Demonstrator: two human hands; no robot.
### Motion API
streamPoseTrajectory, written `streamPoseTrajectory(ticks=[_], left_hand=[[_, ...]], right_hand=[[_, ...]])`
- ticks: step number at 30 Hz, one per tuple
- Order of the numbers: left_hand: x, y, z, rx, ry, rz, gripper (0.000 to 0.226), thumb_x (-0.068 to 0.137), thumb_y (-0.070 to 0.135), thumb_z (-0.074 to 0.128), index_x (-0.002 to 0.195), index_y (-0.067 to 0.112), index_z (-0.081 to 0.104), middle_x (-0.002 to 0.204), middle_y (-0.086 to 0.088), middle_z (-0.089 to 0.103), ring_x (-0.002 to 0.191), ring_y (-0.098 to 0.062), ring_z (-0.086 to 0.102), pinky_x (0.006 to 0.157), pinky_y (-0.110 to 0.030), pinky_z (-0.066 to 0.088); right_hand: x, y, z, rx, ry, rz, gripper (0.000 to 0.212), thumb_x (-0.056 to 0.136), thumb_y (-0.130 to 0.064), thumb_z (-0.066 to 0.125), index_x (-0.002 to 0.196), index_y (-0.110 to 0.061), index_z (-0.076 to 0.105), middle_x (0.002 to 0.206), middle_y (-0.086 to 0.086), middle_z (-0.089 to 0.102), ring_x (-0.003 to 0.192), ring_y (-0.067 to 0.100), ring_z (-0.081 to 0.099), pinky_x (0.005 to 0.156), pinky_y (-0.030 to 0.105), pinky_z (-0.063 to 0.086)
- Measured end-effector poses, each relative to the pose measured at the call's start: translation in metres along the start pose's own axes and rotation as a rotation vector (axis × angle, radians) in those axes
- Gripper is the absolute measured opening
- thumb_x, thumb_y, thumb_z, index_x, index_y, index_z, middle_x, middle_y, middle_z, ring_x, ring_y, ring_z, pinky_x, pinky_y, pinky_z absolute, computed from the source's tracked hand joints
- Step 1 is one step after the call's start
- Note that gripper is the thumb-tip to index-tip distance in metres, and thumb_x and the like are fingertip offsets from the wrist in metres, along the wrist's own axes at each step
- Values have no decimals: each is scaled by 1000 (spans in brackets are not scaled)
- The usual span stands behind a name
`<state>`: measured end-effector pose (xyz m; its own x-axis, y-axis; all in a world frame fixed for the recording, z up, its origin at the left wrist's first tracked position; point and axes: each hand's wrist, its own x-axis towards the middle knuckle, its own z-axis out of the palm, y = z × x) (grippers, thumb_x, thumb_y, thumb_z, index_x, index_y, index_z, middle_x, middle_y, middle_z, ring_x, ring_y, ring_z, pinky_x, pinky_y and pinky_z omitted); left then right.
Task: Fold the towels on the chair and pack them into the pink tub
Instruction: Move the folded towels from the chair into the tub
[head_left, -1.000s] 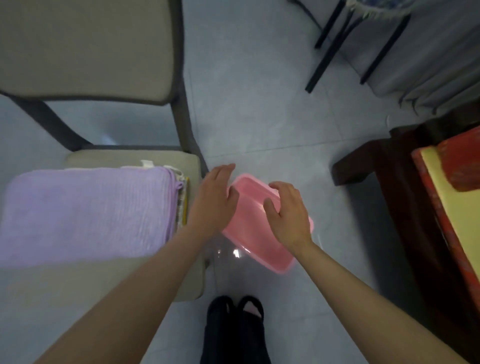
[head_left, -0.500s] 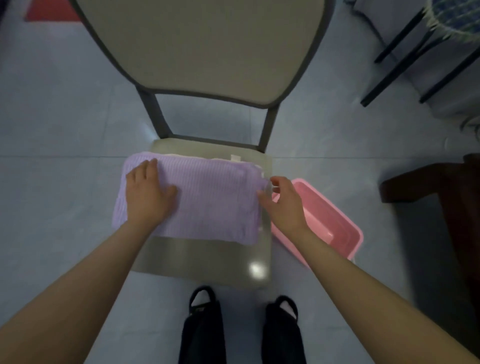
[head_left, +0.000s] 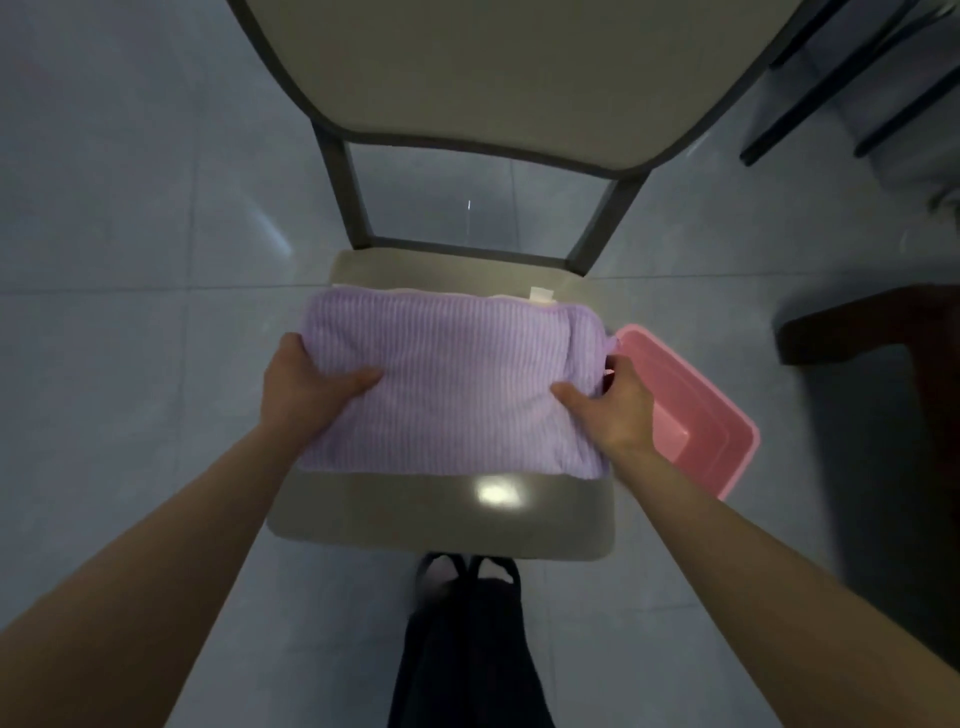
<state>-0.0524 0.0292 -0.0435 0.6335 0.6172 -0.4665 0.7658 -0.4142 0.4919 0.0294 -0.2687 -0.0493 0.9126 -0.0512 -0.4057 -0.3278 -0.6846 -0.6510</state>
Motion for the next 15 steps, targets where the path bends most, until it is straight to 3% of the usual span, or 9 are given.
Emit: streamPoseTrajectory(ticks=[3, 5, 7, 9, 12, 15], left_hand=[[-4, 1, 3, 84, 169, 171, 75, 56, 49, 84, 101, -1, 49, 106, -21, 52, 101, -37, 50, 80, -45, 44], [-13, 0, 8, 55, 215, 280, 61, 63, 39, 84, 93, 1, 47, 99, -18, 47, 95, -36, 47, 73, -43, 38], [-23, -1, 11, 12, 200, 296, 54, 68, 38, 81, 89, 5, 44, 92, -11, 45, 87, -32, 48, 66, -39, 38], [-28, -1, 11, -76, 152, 218, 54, 68, 37, 81, 92, 12, 40, 89, -6, 50, 79, -27, 51, 64, -36, 38], [-25, 2, 7, -188, 92, 120, 63, 65, 29, 84, 105, 11, 40, 99, -7, 54, 84, -23, 51, 71, -35, 39], [-13, -2, 2, -213, -8, 30, 75, 59, 31, 88, 119, 8, 49, 114, -11, 61, 101, -28, 58, 82, -35, 44]], right_hand=[[-5, -10, 1, -59, 63, -52, 46, 74, -28, 77, 109, -10, 53, 106, 5, 63, 88, 18, 54, 77, 31, 45], [-15, -11, 3, -312, 152, -345, 30, 74, -18, 72, 97, -12, 53, 98, 5, 59, 88, 21, 51, 73, 33, 43], [-30, -6, 9, -618, 129, -686, 34, 64, -4, 64, 94, -16, 53, 100, 5, 57, 92, 21, 44, 72, 32, 32], [-39, 0, 13, -727, 50, -853, 41, 58, -1, 60, 95, -17, 53, 106, 6, 58, 96, 22, 42, 73, 33, 28], [-35, 5, 16, -617, 65, -734, 43, 61, 1, 64, 98, -15, 49, 112, 13, 58, 99, 26, 44, 73, 35, 38], [-28, 7, 15, -542, 71, -652, 36, 72, -5, 70, 101, -11, 50, 116, 16, 56, 100, 29, 49, 74, 36, 48]])
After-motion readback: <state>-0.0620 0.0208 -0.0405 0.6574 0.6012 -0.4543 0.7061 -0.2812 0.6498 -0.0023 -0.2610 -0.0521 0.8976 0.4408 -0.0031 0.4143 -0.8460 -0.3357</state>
